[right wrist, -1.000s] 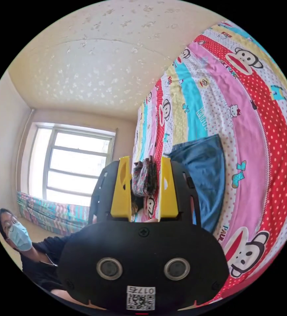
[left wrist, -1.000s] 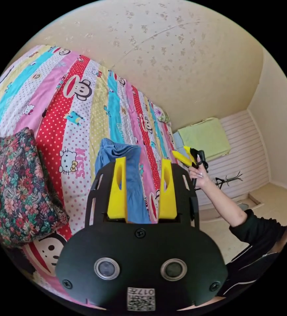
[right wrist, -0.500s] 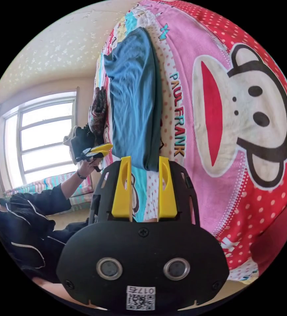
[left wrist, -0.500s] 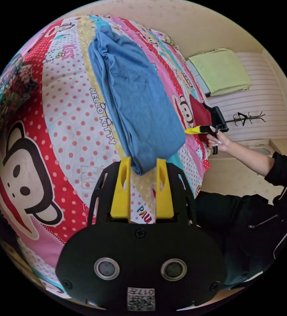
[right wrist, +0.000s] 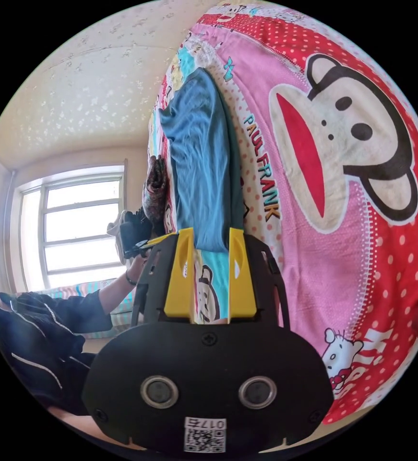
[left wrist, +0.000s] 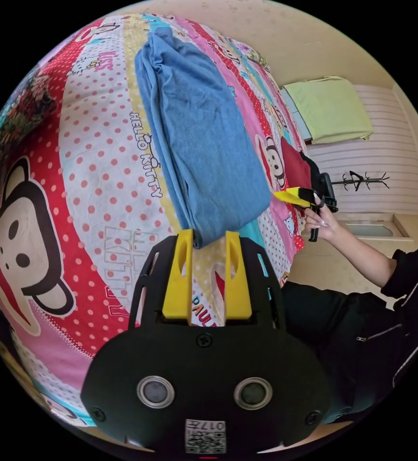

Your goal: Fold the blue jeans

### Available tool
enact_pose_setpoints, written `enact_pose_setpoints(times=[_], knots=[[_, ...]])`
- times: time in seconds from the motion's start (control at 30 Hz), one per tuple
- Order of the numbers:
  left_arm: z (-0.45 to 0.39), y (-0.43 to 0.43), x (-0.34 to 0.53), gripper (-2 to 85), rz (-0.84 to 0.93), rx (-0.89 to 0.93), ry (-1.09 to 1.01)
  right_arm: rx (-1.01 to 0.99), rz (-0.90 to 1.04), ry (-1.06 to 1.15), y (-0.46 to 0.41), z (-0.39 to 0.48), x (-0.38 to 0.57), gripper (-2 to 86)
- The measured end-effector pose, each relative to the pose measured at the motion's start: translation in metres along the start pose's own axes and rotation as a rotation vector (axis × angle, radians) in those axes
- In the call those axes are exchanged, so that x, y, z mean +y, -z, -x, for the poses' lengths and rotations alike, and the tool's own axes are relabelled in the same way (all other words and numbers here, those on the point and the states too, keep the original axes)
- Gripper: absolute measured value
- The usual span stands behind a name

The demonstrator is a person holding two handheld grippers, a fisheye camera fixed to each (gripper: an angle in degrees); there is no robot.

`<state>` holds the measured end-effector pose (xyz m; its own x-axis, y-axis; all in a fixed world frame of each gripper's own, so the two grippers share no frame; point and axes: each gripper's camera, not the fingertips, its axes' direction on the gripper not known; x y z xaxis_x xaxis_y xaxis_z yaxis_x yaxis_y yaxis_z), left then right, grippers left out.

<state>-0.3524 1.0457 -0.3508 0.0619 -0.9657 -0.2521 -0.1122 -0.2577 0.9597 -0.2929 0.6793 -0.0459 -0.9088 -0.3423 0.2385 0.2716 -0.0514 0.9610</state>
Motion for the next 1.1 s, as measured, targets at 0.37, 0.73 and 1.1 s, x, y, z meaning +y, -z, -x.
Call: enact_pose_setpoints(times=[0.37,0.73,1.1], knots=[[-0.016,0.014,0.036,10.3,-0.023,-0.009,0.028,0.001,0.008,0.009,0.030,-0.014,0.027,11.1],[0.006,0.019,0.043,1.6,-0.059,0.081,0.203,0.098,0.134,0.021,-0.001,-0.026,0.019,8.0],[-0.025,0.079,0.123,0.0,-0.270,0.063,0.194,0.124,0.130,0.023,0.036,0.002,0.045,3.7]])
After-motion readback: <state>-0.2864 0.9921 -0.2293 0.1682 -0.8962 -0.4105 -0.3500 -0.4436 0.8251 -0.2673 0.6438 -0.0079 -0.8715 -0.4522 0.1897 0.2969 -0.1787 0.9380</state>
